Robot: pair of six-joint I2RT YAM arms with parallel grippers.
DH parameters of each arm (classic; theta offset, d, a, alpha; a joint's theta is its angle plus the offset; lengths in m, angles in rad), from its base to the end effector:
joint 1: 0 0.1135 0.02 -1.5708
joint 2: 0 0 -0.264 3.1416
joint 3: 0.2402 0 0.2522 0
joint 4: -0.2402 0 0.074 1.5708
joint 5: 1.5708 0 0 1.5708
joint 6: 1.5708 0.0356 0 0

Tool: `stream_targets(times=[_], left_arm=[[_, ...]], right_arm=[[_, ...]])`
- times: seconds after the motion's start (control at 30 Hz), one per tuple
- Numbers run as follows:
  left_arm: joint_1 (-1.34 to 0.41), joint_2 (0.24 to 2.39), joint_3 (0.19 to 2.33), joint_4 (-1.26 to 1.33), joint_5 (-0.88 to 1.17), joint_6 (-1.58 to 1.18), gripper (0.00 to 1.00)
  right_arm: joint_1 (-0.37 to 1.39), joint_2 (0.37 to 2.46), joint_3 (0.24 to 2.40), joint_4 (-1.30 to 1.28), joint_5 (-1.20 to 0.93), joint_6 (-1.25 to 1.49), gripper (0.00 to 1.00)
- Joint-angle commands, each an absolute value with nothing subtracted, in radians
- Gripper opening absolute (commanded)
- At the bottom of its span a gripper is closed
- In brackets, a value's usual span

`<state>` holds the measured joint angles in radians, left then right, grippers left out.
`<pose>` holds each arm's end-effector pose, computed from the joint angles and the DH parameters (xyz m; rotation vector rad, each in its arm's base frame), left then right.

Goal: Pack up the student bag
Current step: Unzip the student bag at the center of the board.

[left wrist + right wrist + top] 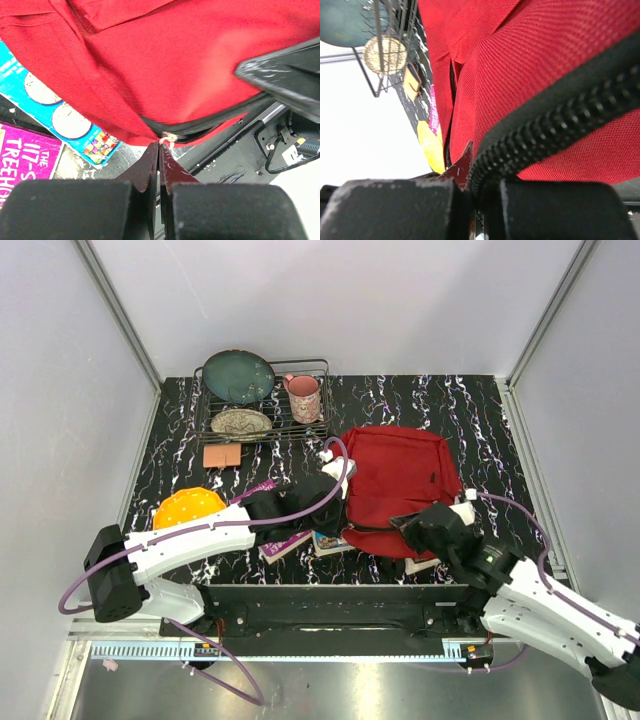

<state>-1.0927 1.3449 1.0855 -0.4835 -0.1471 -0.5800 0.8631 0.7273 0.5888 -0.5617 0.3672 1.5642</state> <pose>0.1396 -0.2582 0.2921 0.5337 2.3425 -0.6644 0.1109 0.1100 0.2455 1.0046 2.1523 0.8774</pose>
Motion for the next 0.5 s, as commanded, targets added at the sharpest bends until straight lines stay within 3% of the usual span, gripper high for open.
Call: stream_targets(times=[0.0, 0.27, 0.47], left_arm=[[-1.098, 1.313, 1.098, -0.482, -0.193, -0.561, 0.0], [-1.097, 1.341, 1.131, -0.522, -0.23, -0.548, 0.0], [-1.066, 1.335, 1.103, -0.548, -0.241, -0.519, 0.0]], right_arm=[[0.864, 0.588, 0.612, -0.669, 0.56, 1.509, 0.0], [0.864, 0.413, 0.606, -0.917, 0.63, 1.526, 0.0], [0.865, 0.399, 0.719, -1.06, 0.771, 1.503, 0.0]])
